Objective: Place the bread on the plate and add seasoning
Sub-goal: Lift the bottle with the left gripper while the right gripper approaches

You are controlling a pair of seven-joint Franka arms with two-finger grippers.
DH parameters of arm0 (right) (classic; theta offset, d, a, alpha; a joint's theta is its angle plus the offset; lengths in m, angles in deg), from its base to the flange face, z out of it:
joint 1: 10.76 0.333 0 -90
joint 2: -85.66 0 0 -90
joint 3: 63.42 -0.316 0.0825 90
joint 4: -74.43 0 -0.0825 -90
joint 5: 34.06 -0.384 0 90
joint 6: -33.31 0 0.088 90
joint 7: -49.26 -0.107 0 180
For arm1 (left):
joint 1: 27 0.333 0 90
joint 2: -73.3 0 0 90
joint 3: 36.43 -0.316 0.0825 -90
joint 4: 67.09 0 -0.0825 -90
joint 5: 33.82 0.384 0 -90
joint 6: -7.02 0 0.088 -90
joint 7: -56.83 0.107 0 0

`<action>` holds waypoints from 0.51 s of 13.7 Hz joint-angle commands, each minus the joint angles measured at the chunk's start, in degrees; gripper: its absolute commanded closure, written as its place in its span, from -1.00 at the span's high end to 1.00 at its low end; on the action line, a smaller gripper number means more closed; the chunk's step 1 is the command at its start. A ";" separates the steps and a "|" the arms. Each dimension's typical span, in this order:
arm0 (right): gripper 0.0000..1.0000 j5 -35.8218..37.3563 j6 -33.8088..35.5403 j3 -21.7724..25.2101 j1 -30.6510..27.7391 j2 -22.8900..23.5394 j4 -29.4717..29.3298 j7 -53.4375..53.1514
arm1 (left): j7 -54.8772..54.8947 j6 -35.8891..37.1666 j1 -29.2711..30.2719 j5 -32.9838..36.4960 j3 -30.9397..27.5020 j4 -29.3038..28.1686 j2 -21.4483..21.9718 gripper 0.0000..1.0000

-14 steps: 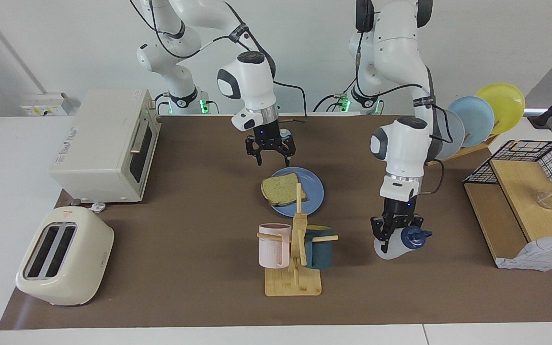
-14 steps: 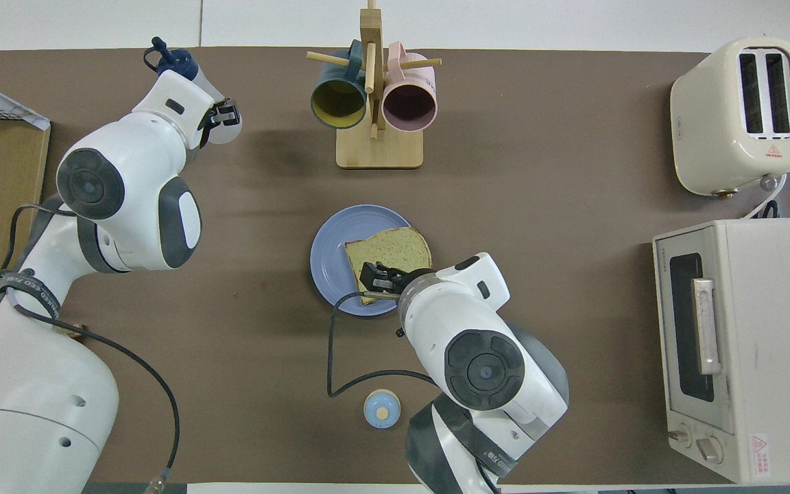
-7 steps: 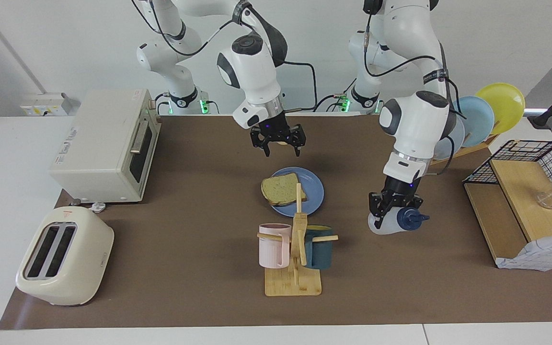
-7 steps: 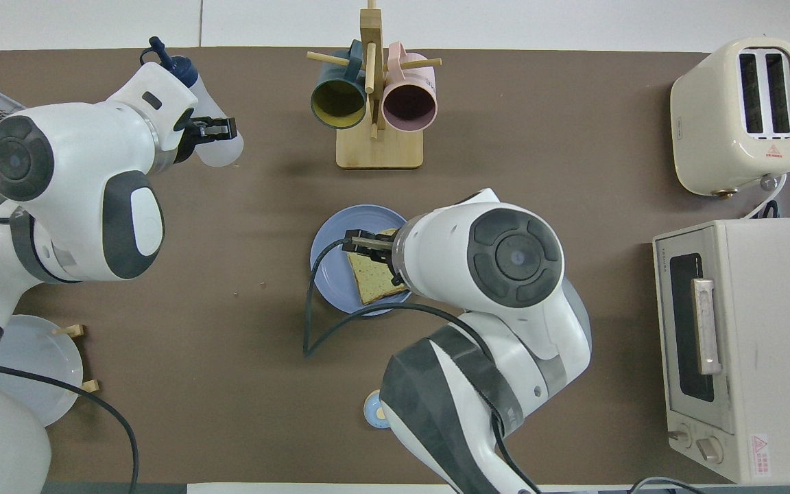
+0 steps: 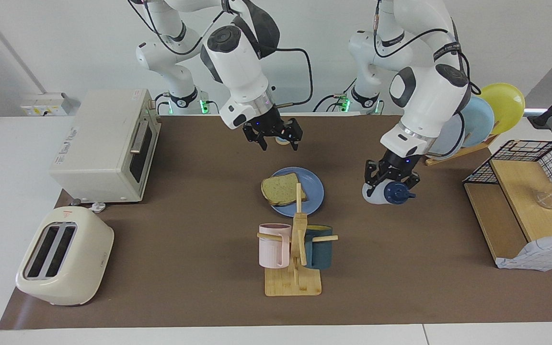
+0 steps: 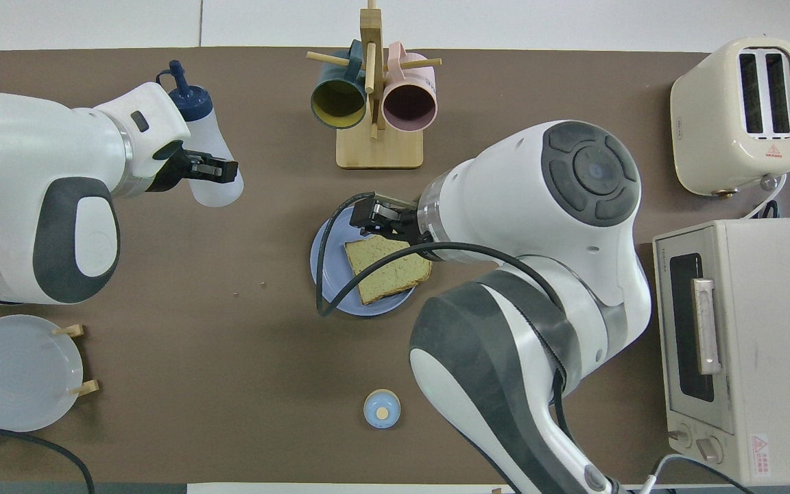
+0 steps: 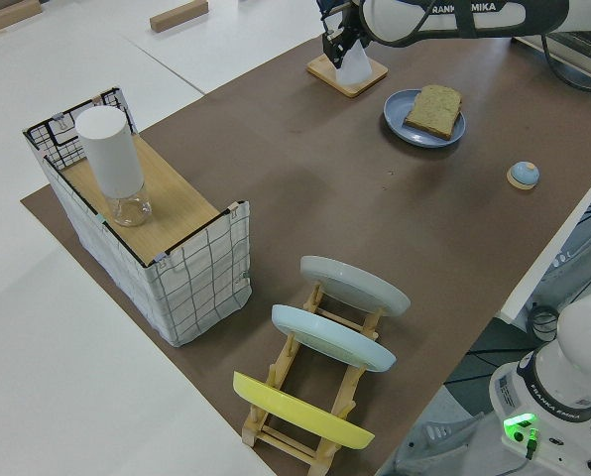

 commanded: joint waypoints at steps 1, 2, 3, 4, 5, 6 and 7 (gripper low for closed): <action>1.00 -2.99 3.50 -0.60 -1.42 0.50 -2.85 1.79 | 9.43 6.49 -0.77 -0.04 -0.12 -1.29 3.98 -1.00; 1.00 -5.53 3.59 -0.52 -1.69 -0.11 -3.03 1.71 | 13.21 8.43 -0.68 -0.04 -0.12 -1.38 5.04 -1.00; 1.00 -8.42 3.51 -0.34 -1.78 -0.38 -3.11 1.62 | 16.12 10.36 -0.60 -0.04 -0.12 -1.38 6.00 -1.00; 1.00 -11.24 3.51 -0.08 -2.30 -0.29 -3.90 1.44 | 19.46 12.29 -0.51 -0.04 -0.12 -1.38 6.71 -1.00; 1.00 -13.09 3.68 -0.16 -3.09 -0.21 -5.12 1.09 | 22.10 13.88 -0.42 -0.04 -0.21 -1.38 7.24 -1.00; 1.00 -14.59 3.59 -0.16 -3.27 -0.29 -5.40 0.57 | 24.39 15.98 -0.51 0.05 -0.21 -1.38 7.68 -1.00; 1.00 -15.65 3.68 -0.16 -3.53 -0.73 -5.40 0.21 | 27.55 18.35 -0.51 0.66 -0.21 -1.38 8.21 -1.00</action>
